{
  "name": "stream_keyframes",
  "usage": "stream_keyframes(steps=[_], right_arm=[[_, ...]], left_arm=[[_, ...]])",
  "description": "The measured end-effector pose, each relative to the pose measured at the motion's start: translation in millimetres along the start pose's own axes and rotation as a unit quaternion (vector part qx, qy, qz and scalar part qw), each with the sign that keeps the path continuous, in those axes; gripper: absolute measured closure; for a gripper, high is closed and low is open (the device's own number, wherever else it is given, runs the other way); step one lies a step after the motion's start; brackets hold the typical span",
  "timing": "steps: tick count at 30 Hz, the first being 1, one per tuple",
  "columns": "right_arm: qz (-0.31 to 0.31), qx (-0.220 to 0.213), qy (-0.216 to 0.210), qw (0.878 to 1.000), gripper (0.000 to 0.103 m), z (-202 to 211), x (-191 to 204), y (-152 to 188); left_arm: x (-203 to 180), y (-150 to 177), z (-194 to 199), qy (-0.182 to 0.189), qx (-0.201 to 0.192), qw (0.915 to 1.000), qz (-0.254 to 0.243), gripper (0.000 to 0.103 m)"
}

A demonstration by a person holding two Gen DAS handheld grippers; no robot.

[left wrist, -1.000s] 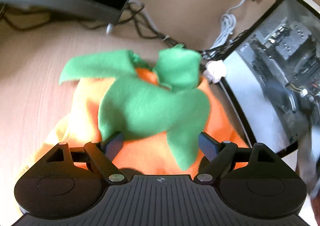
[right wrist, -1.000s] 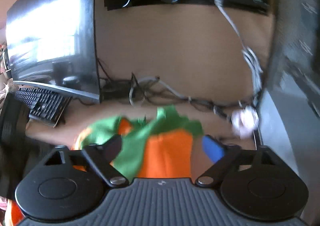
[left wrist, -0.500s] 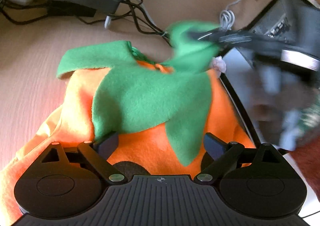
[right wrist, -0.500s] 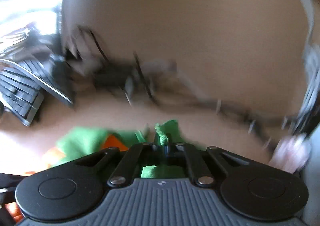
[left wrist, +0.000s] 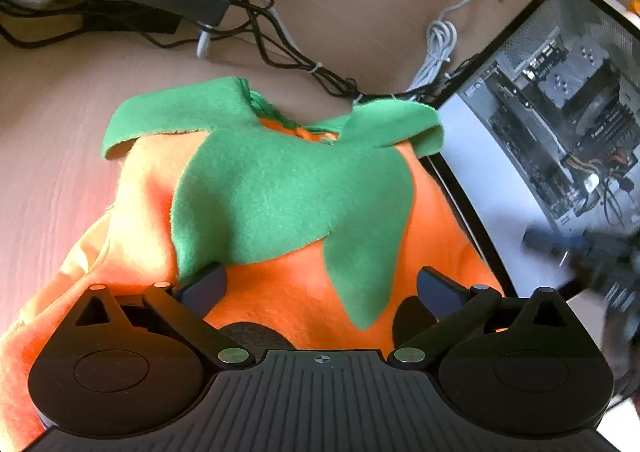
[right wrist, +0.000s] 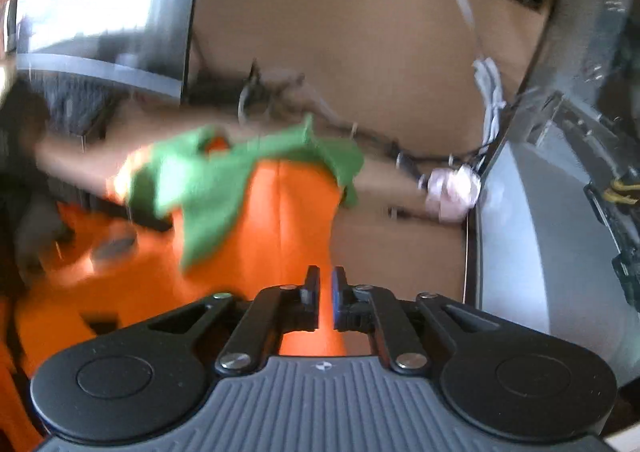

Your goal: Fold clothes

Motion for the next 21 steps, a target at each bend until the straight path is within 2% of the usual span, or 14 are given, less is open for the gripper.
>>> stream_keyframes(steps=[2,4,7,11,13,15,16,17,18,20,21], right_arm=[[-0.03,-0.026,-0.022,0.999,0.071,-2,-1,-20],[-0.037,-0.043,-0.041,0.998,0.07,-13,7,-40],[-0.014,-0.059,-0.047,0.997,0.07,-37,17,-74],[0.002,-0.02,-0.05,0.999,0.07,-92,23,-107],[0.016,0.013,-0.045,0.999,0.07,-125,22,-116],[0.03,0.052,-0.041,0.997,0.07,-150,20,-110],[0.035,0.076,-0.045,0.995,0.075,-163,19,-105],[0.035,0.096,-0.049,0.994,0.09,-174,19,-99],[0.036,0.109,-0.055,0.992,0.097,-179,20,-94],[0.041,0.111,-0.065,0.991,0.101,-175,26,-87],[0.047,0.096,-0.067,0.992,0.101,-164,29,-88]], left_arm=[[-2,1,0,-0.006,0.0,0.9999,-0.01,0.0],[-3,2,-1,-0.008,-0.001,0.9999,-0.015,0.0],[-3,3,-1,-0.009,-0.002,0.9998,-0.016,0.0],[-4,4,-2,-0.012,-0.005,0.9996,-0.025,0.0],[-5,5,-2,-0.014,-0.006,0.9994,-0.03,0.0],[-5,5,-1,-0.013,-0.007,0.9994,-0.03,0.0],[-5,5,-1,-0.012,-0.007,0.9995,-0.028,0.0],[-5,5,-1,-0.01,-0.008,0.9996,-0.026,0.0],[-4,5,-1,-0.008,-0.008,0.9996,-0.024,0.0],[-3,5,0,-0.005,-0.008,0.9997,-0.021,0.0],[-3,4,0,-0.003,-0.008,0.9998,-0.019,0.0]])
Point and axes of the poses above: each gripper's, at about its wrist camera, not at the fingertips, and z roughly against the way its jaws point, x to its left, y to its underside, the point moved 7 cm from there along -z, roughly the way its jaws point, and after that the axes turned 3 degrees about x, right-handed, at the moved point
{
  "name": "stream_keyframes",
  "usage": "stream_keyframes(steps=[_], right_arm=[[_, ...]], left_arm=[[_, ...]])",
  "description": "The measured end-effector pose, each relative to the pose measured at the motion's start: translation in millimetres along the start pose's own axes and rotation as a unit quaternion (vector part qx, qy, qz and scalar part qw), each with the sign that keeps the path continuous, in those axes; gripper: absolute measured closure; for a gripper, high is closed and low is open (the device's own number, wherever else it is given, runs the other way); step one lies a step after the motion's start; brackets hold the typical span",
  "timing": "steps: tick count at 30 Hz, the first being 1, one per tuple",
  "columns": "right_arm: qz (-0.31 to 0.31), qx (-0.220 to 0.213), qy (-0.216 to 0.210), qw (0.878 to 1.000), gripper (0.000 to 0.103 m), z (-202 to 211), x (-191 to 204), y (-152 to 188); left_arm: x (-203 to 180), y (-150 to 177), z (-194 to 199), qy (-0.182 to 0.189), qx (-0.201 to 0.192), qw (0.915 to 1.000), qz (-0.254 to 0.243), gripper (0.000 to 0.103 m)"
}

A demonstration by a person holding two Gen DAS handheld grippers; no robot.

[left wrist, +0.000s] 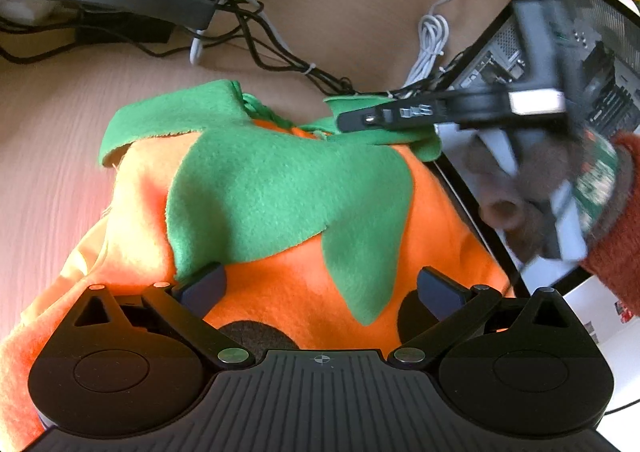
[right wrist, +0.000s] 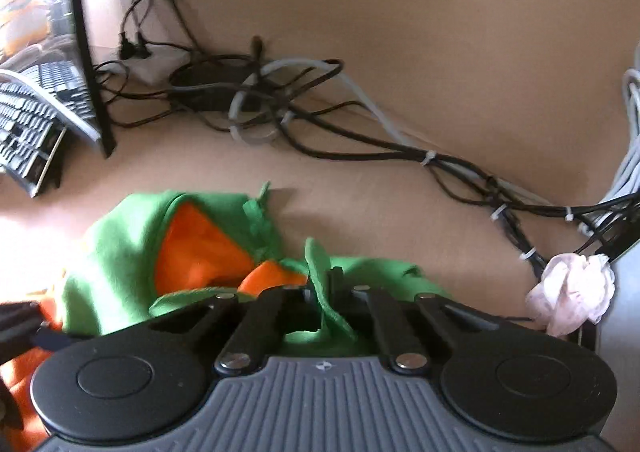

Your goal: Fold clothes

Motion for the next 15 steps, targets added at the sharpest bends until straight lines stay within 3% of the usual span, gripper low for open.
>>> stream_keyframes(steps=[5,7,10,13,15], right_arm=[[0.007,-0.097,-0.014,0.995,0.101,92,15,3],[0.033,-0.104,-0.017,0.994,0.101,117,26,18],[0.079,-0.076,0.003,0.994,0.101,125,40,58],[0.111,-0.017,0.043,0.993,0.101,108,41,106],[0.106,0.014,0.052,0.993,0.101,102,37,130]], left_arm=[[1,-1,0,0.006,0.005,1.0,0.001,0.0],[1,-1,0,0.007,0.007,1.0,0.0,0.0],[2,-1,0,0.01,0.01,0.9999,0.003,0.0],[2,-1,0,0.015,0.012,0.9998,0.005,0.0],[2,-1,0,0.016,0.012,0.9998,0.005,0.0]])
Point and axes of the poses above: each gripper's, at about its wrist camera, not at the fingertips, and z roughly against the way its jaws point, x to its left, y to its underside, the point moved 7 cm from there along -z, roughly the way its jaws point, and after that the axes turned 3 degrees about x, right-handed, at the moved point
